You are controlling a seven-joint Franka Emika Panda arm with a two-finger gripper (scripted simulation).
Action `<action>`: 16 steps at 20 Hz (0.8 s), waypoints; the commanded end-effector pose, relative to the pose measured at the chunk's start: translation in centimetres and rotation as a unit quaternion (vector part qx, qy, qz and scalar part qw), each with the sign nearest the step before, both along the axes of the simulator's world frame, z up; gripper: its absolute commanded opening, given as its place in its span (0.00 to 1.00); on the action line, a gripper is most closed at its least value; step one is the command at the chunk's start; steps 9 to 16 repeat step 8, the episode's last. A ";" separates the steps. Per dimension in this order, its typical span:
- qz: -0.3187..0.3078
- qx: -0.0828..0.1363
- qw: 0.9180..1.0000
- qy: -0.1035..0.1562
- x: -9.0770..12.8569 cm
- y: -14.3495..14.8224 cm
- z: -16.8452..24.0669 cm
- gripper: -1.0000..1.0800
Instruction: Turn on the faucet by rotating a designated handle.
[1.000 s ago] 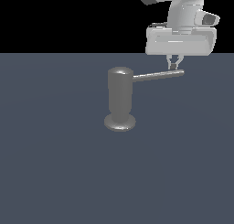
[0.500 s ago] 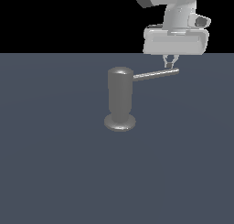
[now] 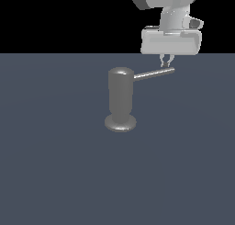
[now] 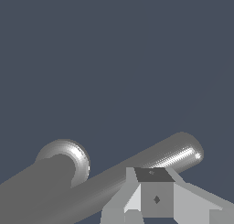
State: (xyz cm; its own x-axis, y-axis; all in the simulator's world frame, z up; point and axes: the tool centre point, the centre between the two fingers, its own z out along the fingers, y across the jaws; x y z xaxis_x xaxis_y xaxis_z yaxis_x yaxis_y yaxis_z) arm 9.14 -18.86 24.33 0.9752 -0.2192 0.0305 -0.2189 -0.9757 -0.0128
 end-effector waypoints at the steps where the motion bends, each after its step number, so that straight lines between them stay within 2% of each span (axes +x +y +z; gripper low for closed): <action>1: -0.017 -0.003 1.000 0.014 -0.4 -2.4 -2.0 0.00; 7: -0.018 -0.003 1.000 0.016 0.9 -2.7 -2.2 0.00; 16: -0.018 -0.003 1.000 0.016 0.9 -2.7 -2.2 0.00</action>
